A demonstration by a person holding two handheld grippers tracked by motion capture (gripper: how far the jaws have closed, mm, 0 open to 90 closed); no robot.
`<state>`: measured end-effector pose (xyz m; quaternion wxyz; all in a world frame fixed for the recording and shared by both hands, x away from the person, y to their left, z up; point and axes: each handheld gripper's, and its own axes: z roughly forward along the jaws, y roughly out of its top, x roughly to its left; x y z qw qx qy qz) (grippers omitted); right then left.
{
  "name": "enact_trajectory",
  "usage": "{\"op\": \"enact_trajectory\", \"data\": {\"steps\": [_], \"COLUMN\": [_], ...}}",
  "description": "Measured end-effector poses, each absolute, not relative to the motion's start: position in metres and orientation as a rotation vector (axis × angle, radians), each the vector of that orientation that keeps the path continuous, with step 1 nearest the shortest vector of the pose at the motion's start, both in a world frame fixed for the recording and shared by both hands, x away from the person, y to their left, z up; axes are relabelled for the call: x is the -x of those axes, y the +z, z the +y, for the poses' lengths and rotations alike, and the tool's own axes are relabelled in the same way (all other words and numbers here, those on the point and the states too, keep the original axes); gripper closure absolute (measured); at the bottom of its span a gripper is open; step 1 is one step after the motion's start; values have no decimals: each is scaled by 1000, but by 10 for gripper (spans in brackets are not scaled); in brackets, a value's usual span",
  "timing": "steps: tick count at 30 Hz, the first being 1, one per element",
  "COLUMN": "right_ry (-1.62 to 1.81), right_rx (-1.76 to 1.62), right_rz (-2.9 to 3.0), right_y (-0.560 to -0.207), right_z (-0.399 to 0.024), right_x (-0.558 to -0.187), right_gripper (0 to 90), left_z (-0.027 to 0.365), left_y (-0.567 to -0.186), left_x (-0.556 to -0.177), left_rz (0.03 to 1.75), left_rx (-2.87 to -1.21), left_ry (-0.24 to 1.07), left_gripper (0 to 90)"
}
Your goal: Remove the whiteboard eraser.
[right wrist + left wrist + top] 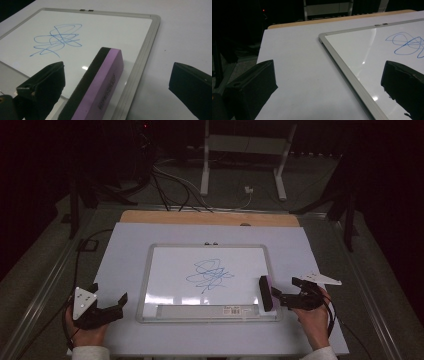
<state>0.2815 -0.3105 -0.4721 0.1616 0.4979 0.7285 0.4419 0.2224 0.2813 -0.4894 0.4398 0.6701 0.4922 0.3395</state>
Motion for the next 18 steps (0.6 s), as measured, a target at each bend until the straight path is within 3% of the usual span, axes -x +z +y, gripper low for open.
{"op": "enact_trajectory", "data": {"steps": [6,18], "right_ry": [1228,1163], "right_rx": [-1448,-1475], "right_rz": [2115,2175], "right_y": [-477,-485], "right_z": [-308,-304], "right_x": [-285,-286], "right_gripper": [8,167], "left_z": [281,279], "left_y": [-489,-490], "left_x": [-222,-223], "left_rz": [1220,1219], "left_rx": [-1666,-1676], "left_ry": [845,846], "left_gripper": [8,8]}}
